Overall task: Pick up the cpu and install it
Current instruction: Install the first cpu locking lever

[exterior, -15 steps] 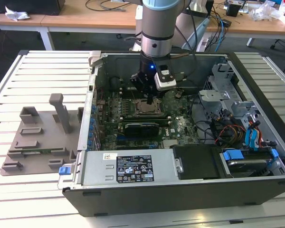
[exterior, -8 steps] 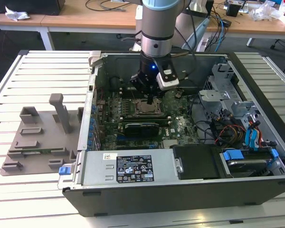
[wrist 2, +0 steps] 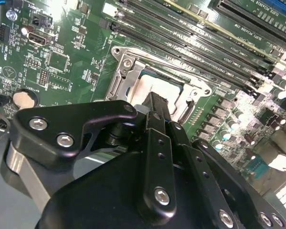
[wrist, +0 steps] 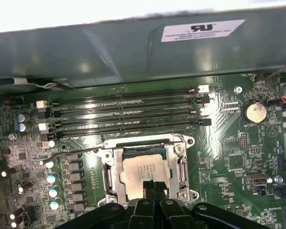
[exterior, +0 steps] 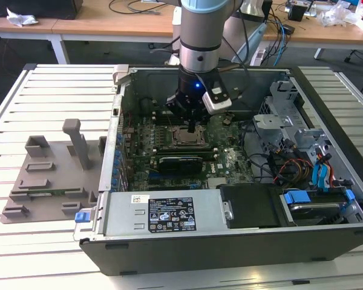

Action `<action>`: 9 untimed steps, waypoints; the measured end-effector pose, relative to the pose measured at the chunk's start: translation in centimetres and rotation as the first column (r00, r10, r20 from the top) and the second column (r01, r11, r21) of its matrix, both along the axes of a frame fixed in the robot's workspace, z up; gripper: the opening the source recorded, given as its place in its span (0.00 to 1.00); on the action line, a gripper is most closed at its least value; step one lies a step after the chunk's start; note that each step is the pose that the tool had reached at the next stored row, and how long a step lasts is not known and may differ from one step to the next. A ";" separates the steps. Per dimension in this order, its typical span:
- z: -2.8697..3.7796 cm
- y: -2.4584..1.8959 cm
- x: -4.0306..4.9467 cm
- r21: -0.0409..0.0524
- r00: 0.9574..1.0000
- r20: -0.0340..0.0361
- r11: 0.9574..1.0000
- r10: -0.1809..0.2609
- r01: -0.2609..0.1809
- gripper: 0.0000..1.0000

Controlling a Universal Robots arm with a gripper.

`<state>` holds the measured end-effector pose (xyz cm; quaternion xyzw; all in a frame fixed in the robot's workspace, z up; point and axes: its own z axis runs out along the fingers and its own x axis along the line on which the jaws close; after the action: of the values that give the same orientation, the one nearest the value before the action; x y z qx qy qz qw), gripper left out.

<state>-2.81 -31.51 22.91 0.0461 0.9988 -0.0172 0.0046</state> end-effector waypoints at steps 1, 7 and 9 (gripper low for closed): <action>0.00 0.00 0.00 0.000 1.000 0.000 1.000 0.010 -0.010 0.11; 0.15 0.00 -0.03 0.000 1.000 0.000 1.000 0.023 -0.023 0.11; 1.46 0.00 -0.03 0.000 1.000 0.000 1.000 0.029 -0.029 0.11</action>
<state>-2.84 -31.51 24.37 0.0317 0.9993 -0.0172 0.0049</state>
